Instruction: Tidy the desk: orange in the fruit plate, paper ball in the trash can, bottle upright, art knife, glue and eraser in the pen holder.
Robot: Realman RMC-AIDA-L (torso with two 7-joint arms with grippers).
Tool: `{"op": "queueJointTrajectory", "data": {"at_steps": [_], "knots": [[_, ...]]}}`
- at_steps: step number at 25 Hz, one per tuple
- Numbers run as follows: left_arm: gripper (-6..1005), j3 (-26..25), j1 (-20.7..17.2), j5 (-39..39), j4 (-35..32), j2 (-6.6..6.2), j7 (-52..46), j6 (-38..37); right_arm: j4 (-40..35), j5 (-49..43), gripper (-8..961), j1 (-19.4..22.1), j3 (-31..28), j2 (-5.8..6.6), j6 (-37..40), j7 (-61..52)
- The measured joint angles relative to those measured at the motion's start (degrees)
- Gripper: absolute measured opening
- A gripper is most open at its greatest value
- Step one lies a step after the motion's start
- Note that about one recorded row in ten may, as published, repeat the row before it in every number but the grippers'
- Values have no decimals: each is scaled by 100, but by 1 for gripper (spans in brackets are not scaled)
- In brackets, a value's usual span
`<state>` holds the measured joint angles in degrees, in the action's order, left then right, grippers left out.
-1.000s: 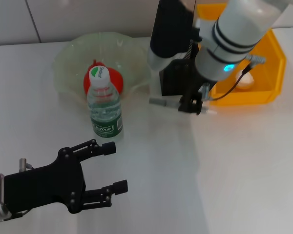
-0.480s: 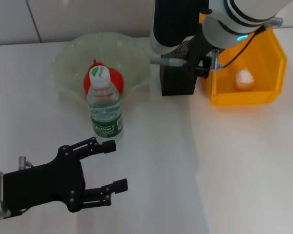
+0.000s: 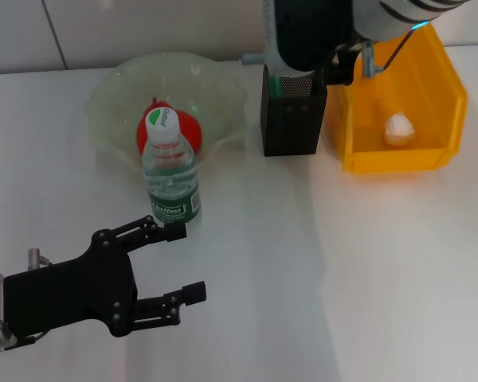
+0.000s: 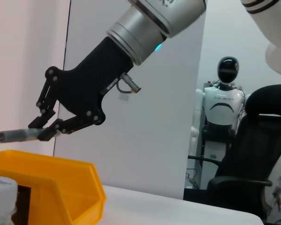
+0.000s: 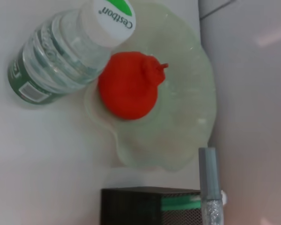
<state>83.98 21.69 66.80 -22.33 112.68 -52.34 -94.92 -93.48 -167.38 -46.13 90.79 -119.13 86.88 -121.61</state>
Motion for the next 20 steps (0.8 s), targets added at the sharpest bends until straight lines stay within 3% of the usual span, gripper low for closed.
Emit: {"op": "queueJointTrajectory", "data": {"at_steps": [11,20], "knots": [[834,-68,-21,0,0,17,-11,17,-156,-14,127,429,-591,29,-805,2077],[834,-79,-33,-9,6,72,7,51,-41,-15,127,614,-639,14,-1167,2986]]}}
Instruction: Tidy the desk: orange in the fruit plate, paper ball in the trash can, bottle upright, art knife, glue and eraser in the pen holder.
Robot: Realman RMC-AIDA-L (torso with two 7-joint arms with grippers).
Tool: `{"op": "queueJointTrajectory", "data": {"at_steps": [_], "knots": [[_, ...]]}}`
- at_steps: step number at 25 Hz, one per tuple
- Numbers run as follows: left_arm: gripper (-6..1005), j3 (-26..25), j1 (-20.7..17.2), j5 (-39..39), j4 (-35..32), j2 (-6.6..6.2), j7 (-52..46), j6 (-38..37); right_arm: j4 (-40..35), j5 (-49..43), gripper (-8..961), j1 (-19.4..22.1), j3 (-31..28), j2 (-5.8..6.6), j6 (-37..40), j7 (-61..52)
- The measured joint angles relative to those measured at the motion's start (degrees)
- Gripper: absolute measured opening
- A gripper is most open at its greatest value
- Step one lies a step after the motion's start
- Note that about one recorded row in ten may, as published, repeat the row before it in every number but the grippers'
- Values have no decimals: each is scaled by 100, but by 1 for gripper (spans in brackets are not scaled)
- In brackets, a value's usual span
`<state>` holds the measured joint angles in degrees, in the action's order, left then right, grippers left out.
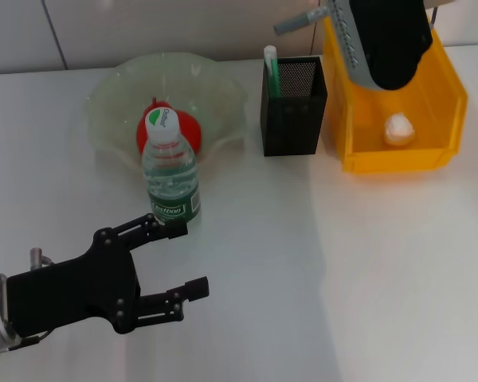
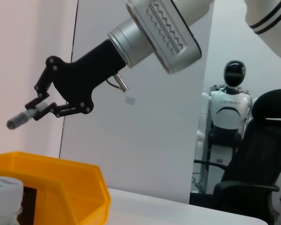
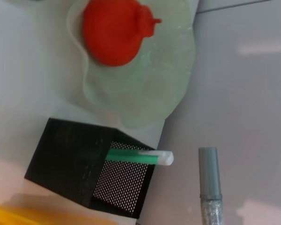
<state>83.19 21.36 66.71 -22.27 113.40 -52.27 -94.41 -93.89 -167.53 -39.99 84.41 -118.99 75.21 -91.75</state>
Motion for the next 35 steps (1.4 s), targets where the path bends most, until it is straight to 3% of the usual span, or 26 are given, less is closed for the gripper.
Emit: {"op": "queueJointTrajectory", "data": {"at_steps": [13,35], "knots": [[834,-58,-31,-1,27,105,20,110,-172,1,126,544,230,-29,-755,1326],[834,-88,-88,0,21,184,42,153,854,1,126,685,658,-29,-2169,2680]]}}
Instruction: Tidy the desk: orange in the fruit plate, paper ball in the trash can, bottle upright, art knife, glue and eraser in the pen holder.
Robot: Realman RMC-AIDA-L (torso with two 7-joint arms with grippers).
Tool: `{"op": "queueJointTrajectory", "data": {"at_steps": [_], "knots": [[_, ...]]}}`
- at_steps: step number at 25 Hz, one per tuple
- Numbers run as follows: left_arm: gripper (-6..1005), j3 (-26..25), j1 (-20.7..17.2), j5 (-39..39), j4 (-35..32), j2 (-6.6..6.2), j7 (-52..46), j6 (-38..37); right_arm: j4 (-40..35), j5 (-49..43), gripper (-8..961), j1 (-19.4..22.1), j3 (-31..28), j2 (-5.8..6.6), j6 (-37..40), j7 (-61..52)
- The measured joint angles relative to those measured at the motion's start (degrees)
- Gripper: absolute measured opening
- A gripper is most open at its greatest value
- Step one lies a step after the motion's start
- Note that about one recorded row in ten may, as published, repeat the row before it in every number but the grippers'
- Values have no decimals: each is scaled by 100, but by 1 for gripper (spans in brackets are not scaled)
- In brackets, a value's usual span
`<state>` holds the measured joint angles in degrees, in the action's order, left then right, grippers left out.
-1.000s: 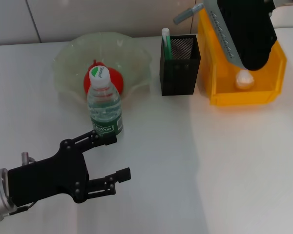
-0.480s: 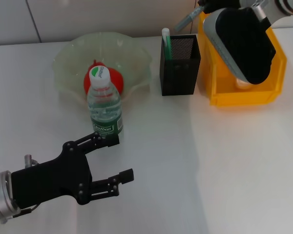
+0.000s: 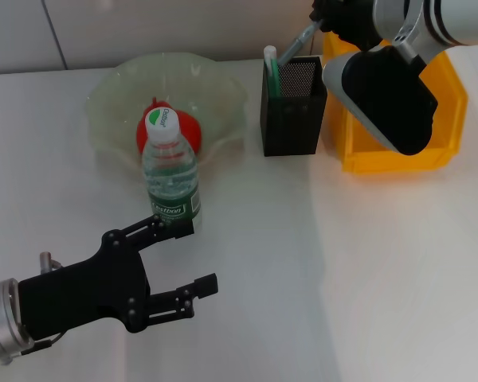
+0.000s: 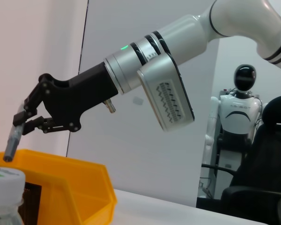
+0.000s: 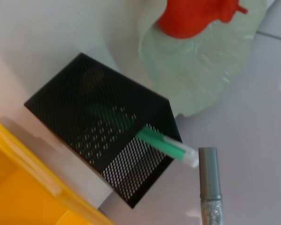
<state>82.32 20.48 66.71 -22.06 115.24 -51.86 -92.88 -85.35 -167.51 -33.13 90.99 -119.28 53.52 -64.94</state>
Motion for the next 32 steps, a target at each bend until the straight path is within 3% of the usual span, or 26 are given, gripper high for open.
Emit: {"op": "queueJointTrajectory", "data": {"at_steps": [20,32], "knots": [[834,-23,5,-1,6,33,-1,81,1032,-1,126,43,158,20,-1260,785],[834,-23,0,-13,22,42,-6,93,1201,4,130,23,326,22,-1485,755]]}}
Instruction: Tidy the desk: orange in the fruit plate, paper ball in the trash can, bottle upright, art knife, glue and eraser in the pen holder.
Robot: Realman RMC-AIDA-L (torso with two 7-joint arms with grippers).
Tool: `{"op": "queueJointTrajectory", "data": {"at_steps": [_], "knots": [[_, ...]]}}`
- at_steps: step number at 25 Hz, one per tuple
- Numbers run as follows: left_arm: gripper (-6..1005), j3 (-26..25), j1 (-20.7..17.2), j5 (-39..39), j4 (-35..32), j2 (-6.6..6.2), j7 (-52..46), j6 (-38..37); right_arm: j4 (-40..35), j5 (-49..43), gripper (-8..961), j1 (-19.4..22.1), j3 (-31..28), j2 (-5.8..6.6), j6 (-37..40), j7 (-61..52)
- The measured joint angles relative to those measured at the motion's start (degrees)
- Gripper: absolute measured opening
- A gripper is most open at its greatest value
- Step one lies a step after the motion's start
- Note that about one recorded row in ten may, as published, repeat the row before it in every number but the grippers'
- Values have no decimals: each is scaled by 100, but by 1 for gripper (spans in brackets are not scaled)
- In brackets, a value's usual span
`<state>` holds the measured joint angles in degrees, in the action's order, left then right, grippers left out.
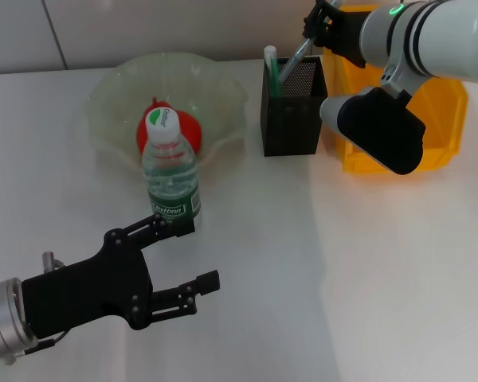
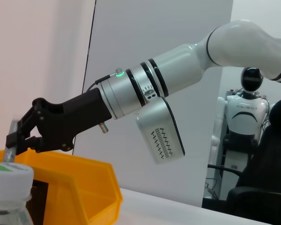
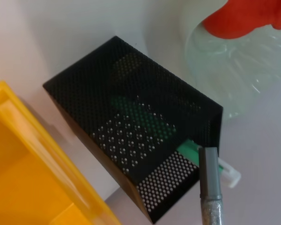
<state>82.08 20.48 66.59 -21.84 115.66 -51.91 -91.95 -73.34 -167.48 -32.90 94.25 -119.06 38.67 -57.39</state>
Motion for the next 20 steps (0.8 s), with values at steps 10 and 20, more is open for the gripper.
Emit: {"op": "queueJointTrajectory", "data": {"at_steps": [10,20], "knots": [[834,0,0,-10,4,9,5,28,227,5,152,-48,105,22,-84,30],[834,0,0,-6,4,9,6,39,472,5,174,-103,168,25,-451,0]]}}
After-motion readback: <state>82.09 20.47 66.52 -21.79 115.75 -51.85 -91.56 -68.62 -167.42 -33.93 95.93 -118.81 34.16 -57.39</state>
